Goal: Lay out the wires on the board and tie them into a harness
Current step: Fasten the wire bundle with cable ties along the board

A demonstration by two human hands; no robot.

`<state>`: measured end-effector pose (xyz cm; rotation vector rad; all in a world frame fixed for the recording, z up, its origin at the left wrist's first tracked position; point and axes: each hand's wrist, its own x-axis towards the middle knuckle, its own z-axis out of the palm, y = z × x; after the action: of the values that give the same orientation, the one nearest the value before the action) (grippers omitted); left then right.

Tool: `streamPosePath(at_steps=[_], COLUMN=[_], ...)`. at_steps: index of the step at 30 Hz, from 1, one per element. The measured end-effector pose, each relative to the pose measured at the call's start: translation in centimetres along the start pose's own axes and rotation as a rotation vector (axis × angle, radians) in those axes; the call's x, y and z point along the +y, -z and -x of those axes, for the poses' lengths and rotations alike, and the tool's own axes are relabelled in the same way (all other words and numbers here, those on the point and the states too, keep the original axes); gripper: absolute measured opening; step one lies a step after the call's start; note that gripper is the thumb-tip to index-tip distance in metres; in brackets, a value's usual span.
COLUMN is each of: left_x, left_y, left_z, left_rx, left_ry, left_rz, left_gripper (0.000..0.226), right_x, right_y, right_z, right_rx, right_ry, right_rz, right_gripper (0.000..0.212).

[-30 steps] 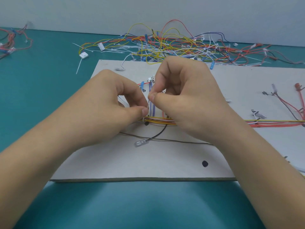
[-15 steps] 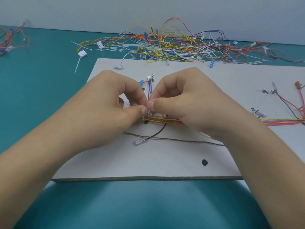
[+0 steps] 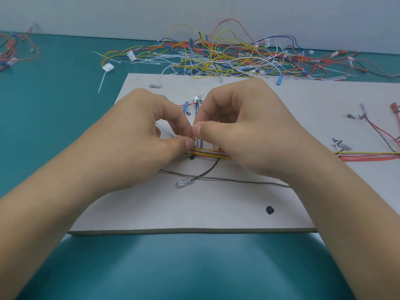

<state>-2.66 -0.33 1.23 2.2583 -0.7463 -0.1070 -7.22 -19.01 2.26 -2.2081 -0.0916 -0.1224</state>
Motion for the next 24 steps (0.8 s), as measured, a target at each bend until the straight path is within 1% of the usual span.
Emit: streamPosePath(at_steps=[8, 13, 24], left_x=[0.18, 0.12, 0.35], left_y=[-0.04, -0.03, 0.04], left_z=[-0.03, 0.0, 0.11], left_rx=[-0.035, -0.051, -0.078], left_ry=[0.026, 0.015, 0.022], left_rz=[0.004, -0.002, -0.018], left_gripper=[0.005, 0.01, 0.009], right_x=[0.26, 0.3, 0.1], right_y=[-0.24, -0.23, 0.03], right_z=[-0.05, -0.14, 0.0], right_rx=[0.018, 0.033, 0.06], right_ry=[0.021, 0.039, 0.085], right_rz=[0.023, 0.024, 0.019], right_gripper=[0.012, 0.013, 0.011])
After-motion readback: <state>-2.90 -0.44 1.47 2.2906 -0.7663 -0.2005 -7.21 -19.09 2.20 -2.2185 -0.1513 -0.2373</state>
